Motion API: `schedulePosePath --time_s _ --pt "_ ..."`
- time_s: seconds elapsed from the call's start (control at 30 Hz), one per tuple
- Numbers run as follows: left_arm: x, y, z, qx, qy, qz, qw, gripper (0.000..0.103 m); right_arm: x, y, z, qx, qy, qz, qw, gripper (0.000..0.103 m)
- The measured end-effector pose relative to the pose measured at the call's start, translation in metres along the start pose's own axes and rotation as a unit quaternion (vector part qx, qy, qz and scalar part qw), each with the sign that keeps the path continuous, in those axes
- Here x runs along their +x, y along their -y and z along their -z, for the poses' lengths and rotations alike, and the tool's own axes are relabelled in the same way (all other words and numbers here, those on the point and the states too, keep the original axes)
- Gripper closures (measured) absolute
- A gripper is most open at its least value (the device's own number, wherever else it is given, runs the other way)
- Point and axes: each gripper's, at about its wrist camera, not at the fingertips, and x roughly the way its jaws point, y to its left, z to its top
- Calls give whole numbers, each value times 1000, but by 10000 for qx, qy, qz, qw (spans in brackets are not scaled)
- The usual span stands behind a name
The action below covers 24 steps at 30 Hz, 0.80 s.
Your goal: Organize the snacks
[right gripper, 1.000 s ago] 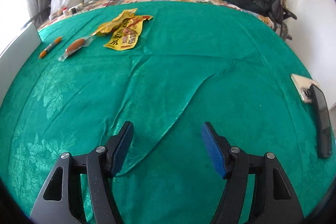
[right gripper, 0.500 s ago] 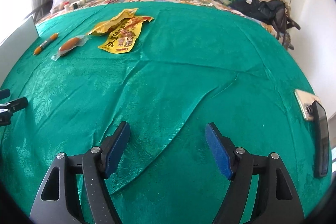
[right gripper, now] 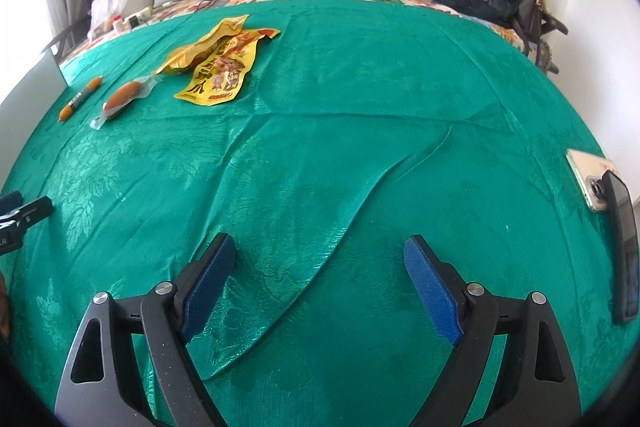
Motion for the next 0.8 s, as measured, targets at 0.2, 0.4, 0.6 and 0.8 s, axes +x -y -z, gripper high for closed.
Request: schedulePosePath --time_s 0.2,0.4,0.6,0.8 --pt "0 0 0 0 -1 -1 10000 0 0 0 0 -6 -1 -2 10000 13" --pt "0 0 0 0 -1 -1 10000 0 0 0 0 -5 -1 0 10000 12" --pt "0 0 0 -2 -1 0 10000 0 0 0 0 -5 -2 -3 10000 12" --pt "0 0 0 -4 -1 2 10000 0 0 0 0 -6 -2 -1 10000 11"
